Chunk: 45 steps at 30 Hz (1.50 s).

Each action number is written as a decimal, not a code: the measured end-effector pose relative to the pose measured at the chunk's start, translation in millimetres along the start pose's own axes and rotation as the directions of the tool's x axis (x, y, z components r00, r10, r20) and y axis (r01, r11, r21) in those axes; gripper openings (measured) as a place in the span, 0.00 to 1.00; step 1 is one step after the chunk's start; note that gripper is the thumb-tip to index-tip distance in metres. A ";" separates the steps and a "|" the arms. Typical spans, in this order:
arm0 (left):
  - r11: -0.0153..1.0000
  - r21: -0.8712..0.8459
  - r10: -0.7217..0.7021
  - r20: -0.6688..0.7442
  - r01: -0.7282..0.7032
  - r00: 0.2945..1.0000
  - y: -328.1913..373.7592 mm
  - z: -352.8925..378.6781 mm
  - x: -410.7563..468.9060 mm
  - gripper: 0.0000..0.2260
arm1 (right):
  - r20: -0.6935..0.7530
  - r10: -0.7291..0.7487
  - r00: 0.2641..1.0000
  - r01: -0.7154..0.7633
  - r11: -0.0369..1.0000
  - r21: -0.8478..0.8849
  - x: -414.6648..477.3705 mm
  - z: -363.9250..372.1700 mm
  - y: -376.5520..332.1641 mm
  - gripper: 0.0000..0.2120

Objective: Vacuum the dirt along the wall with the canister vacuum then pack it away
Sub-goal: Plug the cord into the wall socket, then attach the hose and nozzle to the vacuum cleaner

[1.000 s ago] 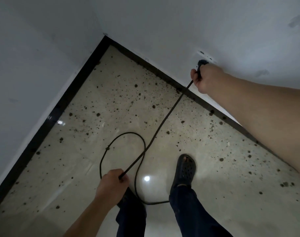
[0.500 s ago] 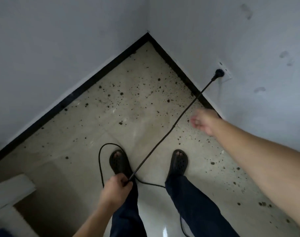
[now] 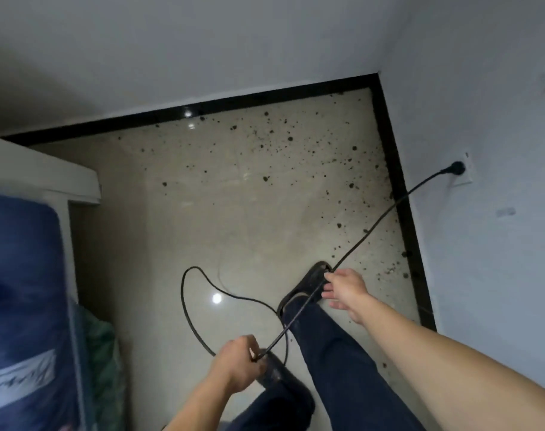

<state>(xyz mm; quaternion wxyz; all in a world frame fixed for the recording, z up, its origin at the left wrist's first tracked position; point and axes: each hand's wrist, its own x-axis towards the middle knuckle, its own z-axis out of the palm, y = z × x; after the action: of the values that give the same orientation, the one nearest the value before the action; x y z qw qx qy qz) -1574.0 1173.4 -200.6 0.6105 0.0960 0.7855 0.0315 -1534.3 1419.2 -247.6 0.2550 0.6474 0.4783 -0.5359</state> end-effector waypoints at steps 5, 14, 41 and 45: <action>1.000 0.027 -0.014 -0.064 0.016 0.998 -33.2 47.9 -15.5 0.25 | -0.026 -0.071 0.997 0.067 0.988 -0.137 -18.1 4.5 47.0 0.21; 0.948 -0.319 -0.083 -0.213 0.011 0.973 -90.3 107.9 -102.0 0.19 | 0.039 -0.198 0.979 0.198 0.903 -0.382 -121.3 14.4 118.9 0.04; 0.335 -0.942 -0.735 -0.268 -0.011 0.622 -171.5 419.2 -425.1 0.01 | 0.694 -0.195 0.693 0.715 0.060 -0.697 -373.6 73.1 331.7 0.07; 0.254 -0.967 -0.775 -0.205 -0.003 0.598 -204.5 492.2 -445.6 0.02 | 0.738 -0.165 0.654 0.747 -0.017 -0.665 -396.7 100.1 400.0 0.08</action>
<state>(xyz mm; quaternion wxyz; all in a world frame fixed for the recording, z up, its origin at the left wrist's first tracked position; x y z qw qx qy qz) -1016.7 855.4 65.7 0.2135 -0.4912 0.7817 0.3195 -1209.8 1032.6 21.8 0.4993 -0.0206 0.8145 -0.2947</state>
